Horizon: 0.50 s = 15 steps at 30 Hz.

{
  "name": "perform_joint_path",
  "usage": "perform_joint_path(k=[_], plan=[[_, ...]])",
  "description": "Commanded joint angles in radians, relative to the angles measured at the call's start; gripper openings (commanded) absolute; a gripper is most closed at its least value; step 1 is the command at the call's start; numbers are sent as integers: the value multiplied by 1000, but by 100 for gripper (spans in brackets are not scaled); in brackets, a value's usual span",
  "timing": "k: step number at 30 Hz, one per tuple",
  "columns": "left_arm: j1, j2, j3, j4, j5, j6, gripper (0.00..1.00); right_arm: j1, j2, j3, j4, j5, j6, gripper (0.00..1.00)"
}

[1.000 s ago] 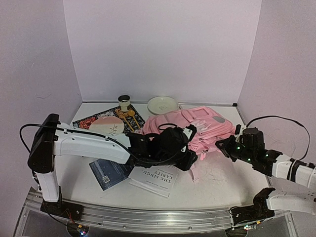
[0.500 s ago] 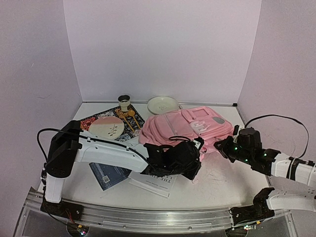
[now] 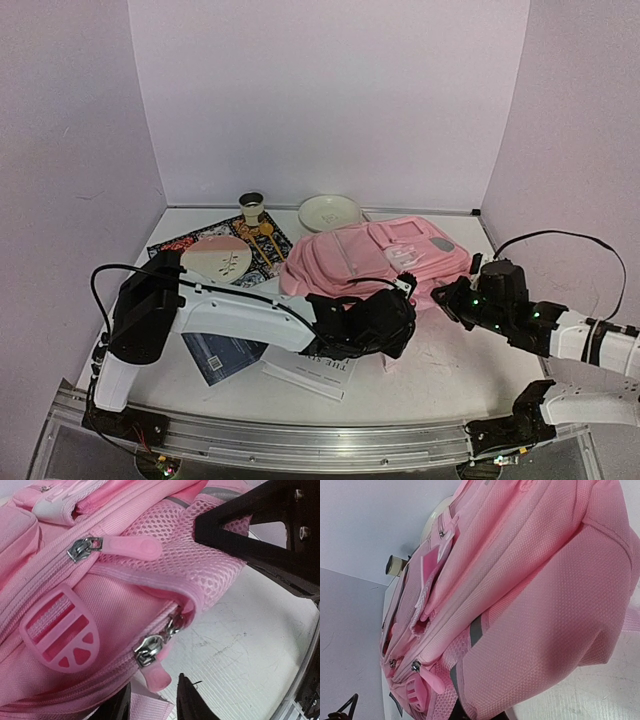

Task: Pack the student bag
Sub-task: Pick up the largest pocket of the bag from the student bag.

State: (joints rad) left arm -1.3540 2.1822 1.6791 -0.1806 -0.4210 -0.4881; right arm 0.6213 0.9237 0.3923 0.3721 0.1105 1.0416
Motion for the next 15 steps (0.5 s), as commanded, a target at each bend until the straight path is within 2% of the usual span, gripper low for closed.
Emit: perform_joint_path(k=[1,7,15], plan=[[6,-17,23,75,-56,3,22,23,-33,60,60,15,-9,0],[8,-61,-44,114,-20,-1,2,28,-44,61,28,35,-24,0],[17,-137,-144,140,16,-8,0,28,-49,82,-32,87,-62,0]])
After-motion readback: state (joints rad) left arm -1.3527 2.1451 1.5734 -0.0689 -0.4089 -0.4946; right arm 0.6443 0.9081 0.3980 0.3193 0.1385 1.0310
